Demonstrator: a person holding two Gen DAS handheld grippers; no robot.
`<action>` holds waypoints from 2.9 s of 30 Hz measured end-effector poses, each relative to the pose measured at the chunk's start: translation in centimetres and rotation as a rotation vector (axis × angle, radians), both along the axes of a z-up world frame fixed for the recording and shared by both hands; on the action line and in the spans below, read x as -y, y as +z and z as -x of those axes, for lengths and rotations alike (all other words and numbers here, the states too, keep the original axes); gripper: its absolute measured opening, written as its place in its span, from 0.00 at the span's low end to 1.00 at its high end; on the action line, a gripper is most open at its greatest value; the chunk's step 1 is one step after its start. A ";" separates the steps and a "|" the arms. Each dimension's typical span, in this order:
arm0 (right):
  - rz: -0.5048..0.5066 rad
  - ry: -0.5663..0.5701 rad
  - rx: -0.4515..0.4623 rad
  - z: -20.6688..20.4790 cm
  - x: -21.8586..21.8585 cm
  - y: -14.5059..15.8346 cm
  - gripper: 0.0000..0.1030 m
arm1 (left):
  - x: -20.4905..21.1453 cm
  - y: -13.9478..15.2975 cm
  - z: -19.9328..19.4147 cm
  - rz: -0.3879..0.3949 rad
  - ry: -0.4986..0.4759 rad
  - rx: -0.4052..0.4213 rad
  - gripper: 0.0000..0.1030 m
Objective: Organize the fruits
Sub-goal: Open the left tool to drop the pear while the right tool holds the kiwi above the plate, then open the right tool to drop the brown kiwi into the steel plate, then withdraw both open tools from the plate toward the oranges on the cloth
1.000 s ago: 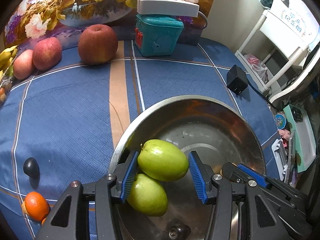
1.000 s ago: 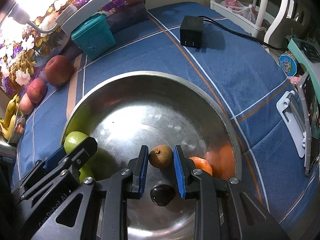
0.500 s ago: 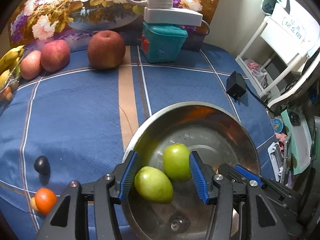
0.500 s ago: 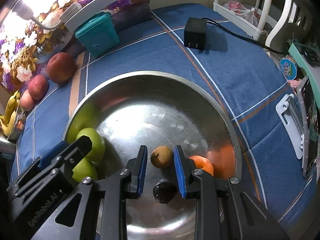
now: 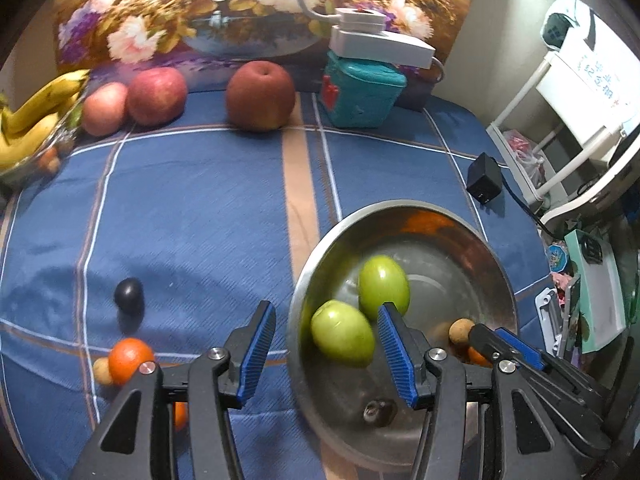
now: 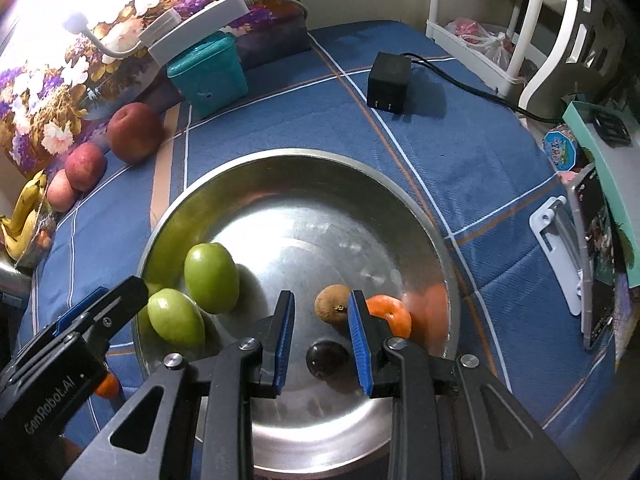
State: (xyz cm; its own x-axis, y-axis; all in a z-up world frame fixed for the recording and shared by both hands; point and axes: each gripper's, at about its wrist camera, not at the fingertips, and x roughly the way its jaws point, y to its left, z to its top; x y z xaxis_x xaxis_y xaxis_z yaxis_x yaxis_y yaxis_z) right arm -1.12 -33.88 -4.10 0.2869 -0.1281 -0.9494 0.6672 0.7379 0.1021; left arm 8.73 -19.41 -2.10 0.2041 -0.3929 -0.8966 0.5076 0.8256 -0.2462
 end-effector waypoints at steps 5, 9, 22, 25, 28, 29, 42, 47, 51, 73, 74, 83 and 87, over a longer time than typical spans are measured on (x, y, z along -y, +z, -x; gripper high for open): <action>0.015 0.003 -0.009 0.7 -0.6 0.5 0.27 | -1.6 -0.2 0.5 -0.010 0.028 -0.015 0.56; 0.021 0.018 -0.014 0.9 -1.4 0.7 0.27 | -2.8 -0.7 0.6 -0.027 0.051 -0.023 0.55; 0.057 0.061 -0.021 1.0 -3.2 1.3 0.27 | -5.7 -1.7 0.5 -0.068 0.119 -0.056 0.55; 0.061 0.067 -0.022 0.8 -3.4 1.3 0.27 | -5.8 -1.6 0.4 -0.069 0.122 -0.057 0.56; 0.063 0.072 -0.026 0.7 -3.5 1.2 0.27 | -5.8 -1.7 0.3 -0.073 0.122 -0.059 0.56; 0.064 0.073 -0.027 0.6 -3.6 1.2 0.27 | -5.8 -1.7 0.2 -0.077 0.124 -0.060 0.58; 0.054 0.069 -0.060 0.4 -3.6 0.0 0.60 | -6.2 -2.8 -0.7 -0.164 0.160 -0.053 0.82; 0.052 0.065 -0.071 0.4 -3.4 -0.3 0.68 | -6.2 -2.9 -0.8 -0.161 0.160 -0.054 0.86; 0.056 0.062 -0.073 0.4 -3.4 -0.4 0.72 | -6.1 -2.7 -0.8 -0.159 0.160 -0.051 0.88; 0.079 0.058 -0.043 0.4 -3.2 0.4 0.88 | -5.8 -1.7 -0.5 -0.169 0.155 0.014 1.00; 0.081 0.058 -0.042 0.4 -3.2 0.4 0.88 | -5.8 -1.7 -0.5 -0.172 0.156 0.021 1.00; 0.096 0.062 -0.035 0.5 -3.3 0.6 0.88 | -5.9 -1.3 -0.7 -0.201 0.167 0.069 1.00; 0.098 0.071 -0.026 0.4 -3.4 0.7 0.88 | -5.9 -1.4 -0.7 -0.222 0.169 0.077 1.00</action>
